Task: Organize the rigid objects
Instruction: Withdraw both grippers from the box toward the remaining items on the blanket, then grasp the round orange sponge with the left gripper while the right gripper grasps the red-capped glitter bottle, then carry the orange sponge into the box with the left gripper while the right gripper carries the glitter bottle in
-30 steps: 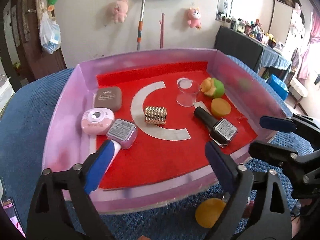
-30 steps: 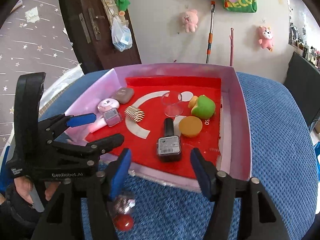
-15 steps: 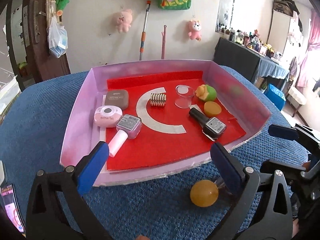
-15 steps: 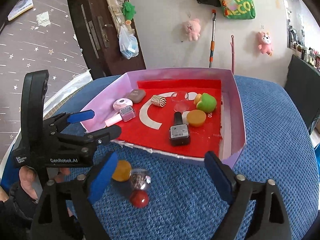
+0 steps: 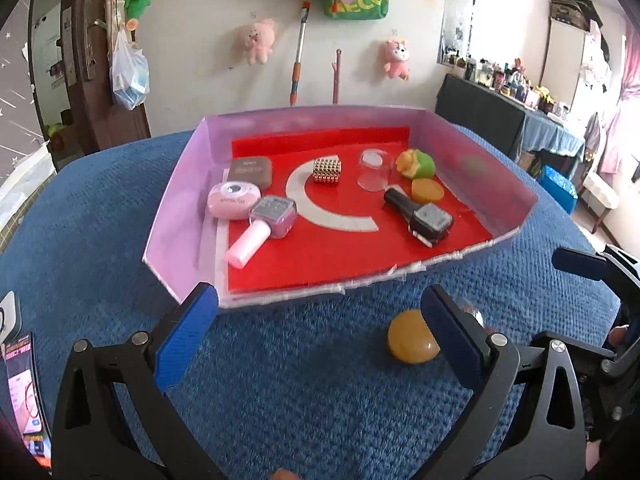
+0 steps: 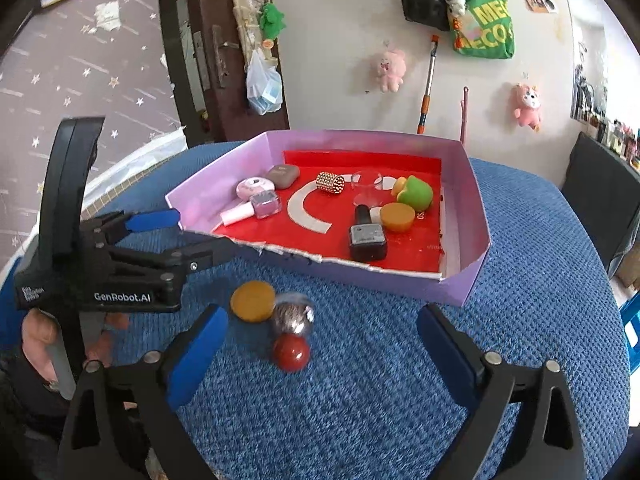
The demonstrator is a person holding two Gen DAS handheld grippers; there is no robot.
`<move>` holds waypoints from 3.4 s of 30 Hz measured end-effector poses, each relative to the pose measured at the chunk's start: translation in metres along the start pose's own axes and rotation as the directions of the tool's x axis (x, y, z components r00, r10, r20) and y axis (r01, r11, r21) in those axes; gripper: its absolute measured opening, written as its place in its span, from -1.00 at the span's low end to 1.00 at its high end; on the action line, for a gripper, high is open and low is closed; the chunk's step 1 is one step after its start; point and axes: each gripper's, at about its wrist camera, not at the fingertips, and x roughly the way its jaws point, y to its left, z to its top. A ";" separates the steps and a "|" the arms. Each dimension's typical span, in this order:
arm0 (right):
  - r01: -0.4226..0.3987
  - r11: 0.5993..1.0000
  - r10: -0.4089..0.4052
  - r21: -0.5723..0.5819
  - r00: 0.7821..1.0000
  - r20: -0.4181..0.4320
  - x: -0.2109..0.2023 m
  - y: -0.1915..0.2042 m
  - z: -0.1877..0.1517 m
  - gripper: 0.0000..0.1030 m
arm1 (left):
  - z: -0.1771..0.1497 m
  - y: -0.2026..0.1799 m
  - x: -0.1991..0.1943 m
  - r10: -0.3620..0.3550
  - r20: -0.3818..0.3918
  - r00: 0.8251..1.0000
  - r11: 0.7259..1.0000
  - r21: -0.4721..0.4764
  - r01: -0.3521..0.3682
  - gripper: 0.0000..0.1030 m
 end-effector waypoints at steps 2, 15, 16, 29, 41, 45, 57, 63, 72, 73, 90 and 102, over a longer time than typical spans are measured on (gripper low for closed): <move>0.009 1.000 -0.009 -0.013 1.000 -0.004 0.001 0.004 -0.003 0.68 | -0.004 -0.001 -0.001 -0.003 -0.009 1.000 1.000 0.003 0.004 1.00; 0.001 0.999 -0.004 -0.034 0.998 -0.063 0.029 0.014 -0.014 0.23 | -0.017 -0.002 0.002 -0.061 -0.027 0.998 0.998 -0.003 0.061 0.67; 0.003 0.999 -0.005 -0.039 0.998 -0.066 0.031 0.015 -0.015 0.20 | -0.017 -0.003 0.003 -0.069 -0.033 0.997 0.998 0.001 0.069 0.66; 0.041 0.997 -0.047 -0.066 0.995 -0.091 0.048 0.016 -0.020 0.08 | -0.022 -0.024 0.016 -0.111 -0.081 0.991 0.991 0.067 0.116 0.65; 0.032 0.994 -0.040 -0.106 0.996 -0.079 0.048 0.017 -0.024 -0.09 | -0.022 -0.029 0.035 -0.142 -0.144 0.979 0.987 0.058 0.152 0.50; 0.007 0.993 -0.015 -0.115 0.998 -0.069 0.048 0.019 -0.023 -0.28 | -0.022 -0.031 0.033 -0.150 -0.137 0.979 0.985 0.064 0.160 0.27; -0.076 0.997 0.077 0.004 0.995 -0.067 0.035 0.001 -0.017 -0.40 | -0.016 -0.029 0.017 -0.192 -0.116 0.975 0.979 0.052 0.199 -0.30; -0.123 0.992 0.124 0.021 0.991 -0.051 0.025 0.003 -0.012 -0.40 | -0.010 -0.028 0.008 -0.184 -0.090 0.979 0.980 0.057 0.190 -0.30; -0.143 0.990 0.143 0.007 0.990 -0.018 0.014 0.008 0.000 -0.40 | -0.001 -0.027 -0.001 -0.177 -0.061 0.982 0.981 0.065 0.180 -0.30; -0.143 0.990 0.143 0.009 0.990 -0.016 0.013 0.008 0.002 -0.40 | 0.000 -0.027 -0.001 -0.175 -0.059 0.983 0.982 0.065 0.178 -0.30; -0.154 0.988 0.155 -0.004 0.988 0.024 0.011 0.006 0.025 -0.40 | 0.020 -0.022 0.000 -0.166 -0.024 0.986 0.983 0.073 0.167 -0.30; -0.155 0.988 0.155 0.015 0.988 -0.013 0.040 -0.008 0.058 -0.90 | 0.043 -0.012 0.024 -0.150 -0.042 0.988 0.987 0.058 0.152 -0.30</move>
